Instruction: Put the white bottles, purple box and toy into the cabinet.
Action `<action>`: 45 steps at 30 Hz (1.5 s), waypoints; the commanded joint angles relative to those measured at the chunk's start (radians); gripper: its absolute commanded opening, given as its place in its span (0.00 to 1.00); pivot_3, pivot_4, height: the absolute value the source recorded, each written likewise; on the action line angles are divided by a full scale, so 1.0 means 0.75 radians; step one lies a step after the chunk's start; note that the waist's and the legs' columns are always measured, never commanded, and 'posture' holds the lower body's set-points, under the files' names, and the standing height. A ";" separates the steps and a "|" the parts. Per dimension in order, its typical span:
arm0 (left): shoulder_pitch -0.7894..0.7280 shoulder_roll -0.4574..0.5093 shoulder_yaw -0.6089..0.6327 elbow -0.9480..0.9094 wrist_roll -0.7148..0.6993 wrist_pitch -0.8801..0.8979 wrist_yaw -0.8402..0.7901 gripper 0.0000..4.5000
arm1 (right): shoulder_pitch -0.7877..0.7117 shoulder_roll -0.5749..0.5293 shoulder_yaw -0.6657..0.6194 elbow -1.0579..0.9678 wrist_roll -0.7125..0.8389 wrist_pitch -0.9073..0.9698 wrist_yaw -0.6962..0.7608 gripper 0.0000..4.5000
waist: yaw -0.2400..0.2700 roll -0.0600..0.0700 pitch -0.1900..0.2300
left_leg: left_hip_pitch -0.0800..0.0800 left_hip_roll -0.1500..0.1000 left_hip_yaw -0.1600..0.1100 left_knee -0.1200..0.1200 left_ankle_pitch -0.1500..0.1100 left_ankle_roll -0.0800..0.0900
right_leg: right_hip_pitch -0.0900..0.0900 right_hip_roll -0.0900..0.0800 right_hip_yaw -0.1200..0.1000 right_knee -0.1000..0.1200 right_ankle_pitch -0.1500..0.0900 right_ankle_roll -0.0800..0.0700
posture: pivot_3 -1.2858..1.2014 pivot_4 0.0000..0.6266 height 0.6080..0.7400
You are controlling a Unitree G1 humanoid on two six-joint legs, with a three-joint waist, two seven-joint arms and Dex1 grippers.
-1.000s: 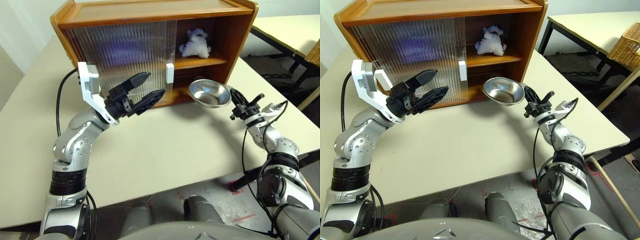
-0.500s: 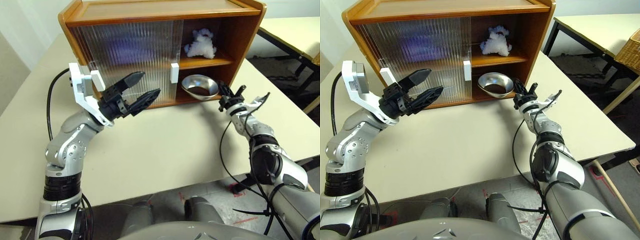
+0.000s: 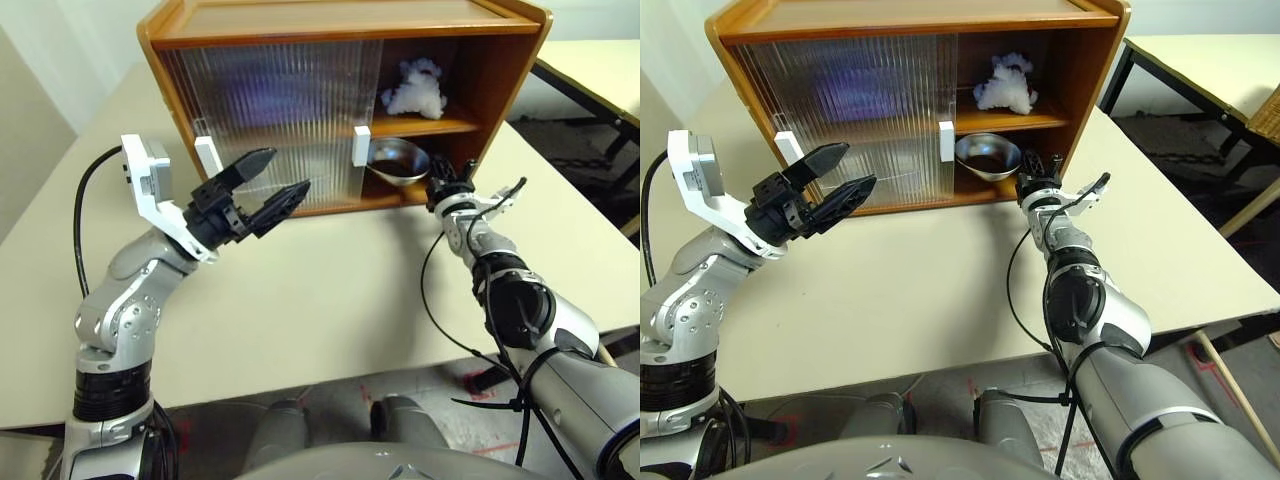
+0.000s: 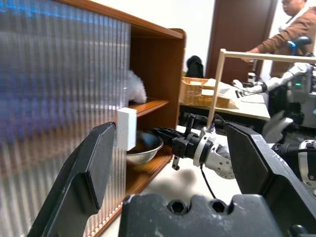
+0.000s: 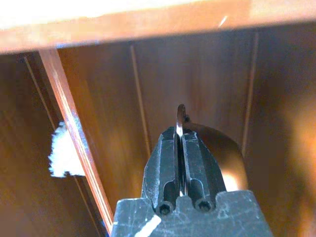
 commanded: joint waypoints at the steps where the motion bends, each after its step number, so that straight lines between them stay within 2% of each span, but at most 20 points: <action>1: 0.020 0.025 0.021 -0.050 -0.024 0.022 0.021 1.00 | -0.024 0.014 -0.024 0.024 -0.020 -0.052 -0.019 0.01 | 0.005 0.000 0.000 | 0.000 0.000 0.000 0.000 0.000 0.000 | 0.000 0.000 0.000 0.000 0.000 0.000 | 0.62 0.00 1.00; 15: 0.052 0.046 0.040 -0.104 -0.054 0.039 0.072 1.00 | -0.018 0.013 -0.040 0.041 -0.089 -0.181 -0.086 0.01 | 0.070 0.000 0.000 | -0.002 0.000 -0.001 -0.001 0.000 -0.001 | -0.001 0.000 -0.003 -0.001 0.000 -0.004 | 0.63 0.01 1.00; 33: 0.041 0.070 0.037 -0.107 -0.073 0.046 0.090 1.00 | 0.000 0.020 -0.029 0.057 -0.195 -0.304 -0.183 0.01 | 0.074 0.001 0.000 | -0.002 0.001 -0.003 -0.001 -0.001 -0.001 | -0.001 -0.001 -0.005 -0.001 -0.001 -0.006 | 0.64 0.00 1.00; 36: 0.039 0.069 0.033 -0.106 -0.073 0.043 0.092 1.00 | 0.000 0.021 -0.020 0.058 -0.224 -0.303 -0.199 0.19 | 0.074 0.001 0.000 | -0.002 0.001 -0.003 -0.001 -0.001 -0.001 | -0.001 -0.001 -0.005 -0.001 -0.001 -0.006 | 0.64 0.00 1.00; 45: 0.006 0.055 0.007 -0.070 -0.064 0.031 0.073 1.00 | 0.006 0.007 -0.035 0.049 -0.251 -0.299 -0.205 0.95 | 0.071 0.001 0.000 | -0.002 0.001 -0.003 -0.001 -0.001 -0.001 | -0.001 -0.001 -0.005 -0.001 -0.001 -0.006 | 0.62 0.00 1.00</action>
